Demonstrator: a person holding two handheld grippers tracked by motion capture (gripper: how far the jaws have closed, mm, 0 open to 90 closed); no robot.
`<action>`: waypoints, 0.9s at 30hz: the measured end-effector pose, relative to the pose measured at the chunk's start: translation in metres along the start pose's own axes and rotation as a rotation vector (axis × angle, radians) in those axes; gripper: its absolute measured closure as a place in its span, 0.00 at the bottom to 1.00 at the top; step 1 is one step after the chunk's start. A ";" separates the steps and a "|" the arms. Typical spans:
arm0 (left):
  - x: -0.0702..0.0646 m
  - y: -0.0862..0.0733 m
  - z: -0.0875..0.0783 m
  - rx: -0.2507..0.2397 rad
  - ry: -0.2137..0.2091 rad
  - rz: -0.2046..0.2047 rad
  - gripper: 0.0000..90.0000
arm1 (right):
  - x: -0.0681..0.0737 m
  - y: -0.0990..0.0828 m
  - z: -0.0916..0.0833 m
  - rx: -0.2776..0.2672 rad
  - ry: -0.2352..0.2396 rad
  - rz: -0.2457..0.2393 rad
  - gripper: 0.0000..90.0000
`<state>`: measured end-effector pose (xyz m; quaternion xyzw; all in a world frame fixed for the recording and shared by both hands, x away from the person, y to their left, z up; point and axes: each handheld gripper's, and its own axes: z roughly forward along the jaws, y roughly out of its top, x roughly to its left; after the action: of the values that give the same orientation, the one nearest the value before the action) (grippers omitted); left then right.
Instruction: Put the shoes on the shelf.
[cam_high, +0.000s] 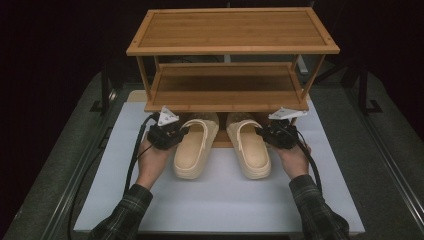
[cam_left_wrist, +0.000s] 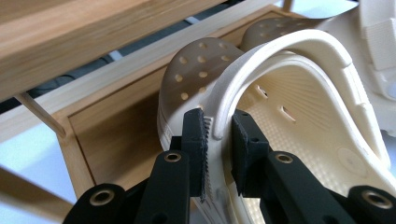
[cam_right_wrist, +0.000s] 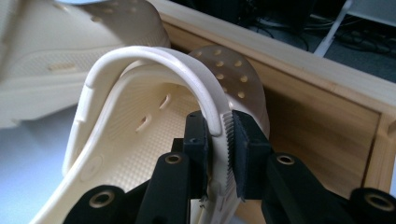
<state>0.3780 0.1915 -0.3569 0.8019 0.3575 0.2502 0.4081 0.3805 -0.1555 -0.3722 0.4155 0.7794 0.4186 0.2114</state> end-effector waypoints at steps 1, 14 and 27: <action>0.000 0.000 0.004 0.000 0.005 -0.007 0.85 | -0.001 0.000 0.003 -0.006 -0.007 -0.001 0.85; -0.015 -0.005 0.038 0.010 0.078 0.004 0.85 | -0.003 -0.005 0.026 -0.023 -0.033 0.049 0.85; -0.010 -0.013 0.041 0.036 -0.029 -0.055 0.54 | -0.004 -0.009 0.027 0.013 0.018 0.078 0.61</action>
<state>0.3956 0.1694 -0.3913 0.8025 0.3782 0.2207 0.4054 0.3962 -0.1485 -0.3949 0.4432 0.7672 0.4251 0.1852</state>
